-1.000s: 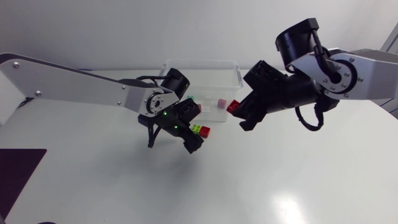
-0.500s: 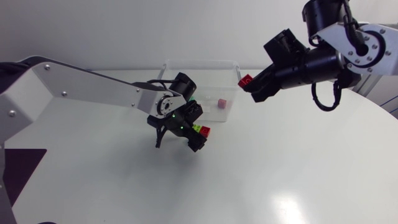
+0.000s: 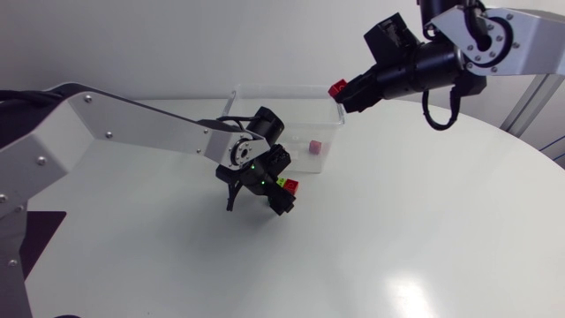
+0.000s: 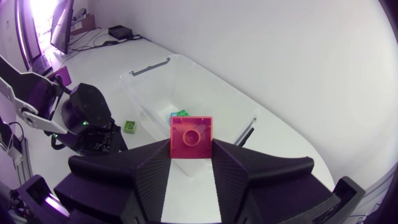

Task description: Place the duplo bricks in the container

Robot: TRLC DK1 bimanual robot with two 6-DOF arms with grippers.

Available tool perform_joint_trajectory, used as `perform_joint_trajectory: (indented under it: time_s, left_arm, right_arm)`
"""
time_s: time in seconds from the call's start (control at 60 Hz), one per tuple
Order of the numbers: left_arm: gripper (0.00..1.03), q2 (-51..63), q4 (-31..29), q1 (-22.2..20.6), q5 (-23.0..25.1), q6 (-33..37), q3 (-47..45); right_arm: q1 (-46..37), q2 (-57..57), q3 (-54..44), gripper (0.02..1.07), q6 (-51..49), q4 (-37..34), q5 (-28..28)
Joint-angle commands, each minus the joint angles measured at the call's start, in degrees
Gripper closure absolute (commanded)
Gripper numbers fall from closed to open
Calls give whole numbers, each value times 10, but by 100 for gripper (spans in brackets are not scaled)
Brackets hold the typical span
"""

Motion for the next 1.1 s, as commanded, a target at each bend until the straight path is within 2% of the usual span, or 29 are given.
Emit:
perform_joint_trajectory:
  time_s: [0.0,0.05,0.15,0.633,0.683,0.8,0.867,1.083]
  left_arm:
    - [26,13,-1,-5,-3,-17,18]
    - [35,13,-1,-5,-3,-18,19]
    - [62,19,-1,-5,-6,-19,20]
    - [65,21,-1,-5,-6,-21,10]
    - [65,11,-3,-5,-6,-21,6]
    - [65,-37,-7,4,-7,-18,-5]
    - [65,-67,-9,14,-7,-15,-7]
    - [65,-159,-33,43,-7,-4,6]
  right_arm:
    - [-3,37,25,84,20,12,1]
    - [-3,54,35,84,22,14,1]
    - [-3,84,51,84,25,21,3]
    - [0,184,104,82,29,36,22]
    - [0,186,109,70,30,36,24]
    - [1,184,117,20,31,30,32]
    - [1,172,114,14,31,30,33]
    - [9,116,73,14,22,29,34]
